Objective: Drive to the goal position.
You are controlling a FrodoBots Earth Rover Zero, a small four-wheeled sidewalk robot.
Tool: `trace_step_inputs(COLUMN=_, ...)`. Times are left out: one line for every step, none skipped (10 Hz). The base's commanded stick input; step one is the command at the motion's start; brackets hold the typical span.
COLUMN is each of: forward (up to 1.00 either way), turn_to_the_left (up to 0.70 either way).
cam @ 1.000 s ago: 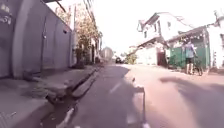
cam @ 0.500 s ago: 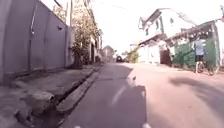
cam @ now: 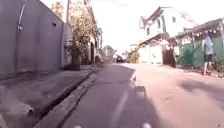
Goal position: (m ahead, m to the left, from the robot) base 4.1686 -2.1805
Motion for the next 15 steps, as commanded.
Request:
trace_step_inputs(forward=1.0, turn_to_the_left=0.0)
trace_step_inputs(forward=1.0, turn_to_the_left=0.0)
trace_step_inputs(forward=1.0, turn_to_the_left=0.0)
trace_step_inputs(forward=1.0, turn_to_the_left=0.0)
trace_step_inputs(forward=1.0, turn_to_the_left=0.0)
trace_step_inputs(forward=1.0, turn_to_the_left=0.0)
trace_step_inputs(forward=1.0, turn_to_the_left=0.0)
trace_step_inputs(forward=1.0, turn_to_the_left=0.0)
trace_step_inputs(forward=1.0, turn_to_the_left=0.0)
trace_step_inputs(forward=1.0, turn_to_the_left=0.0)
trace_step_inputs(forward=1.0, turn_to_the_left=0.0)
trace_step_inputs(forward=1.0, turn_to_the_left=0.0)
trace_step_inputs(forward=1.0, turn_to_the_left=0.0)
trace_step_inputs(forward=1.0, turn_to_the_left=0.0)
trace_step_inputs(forward=1.0, turn_to_the_left=0.0)
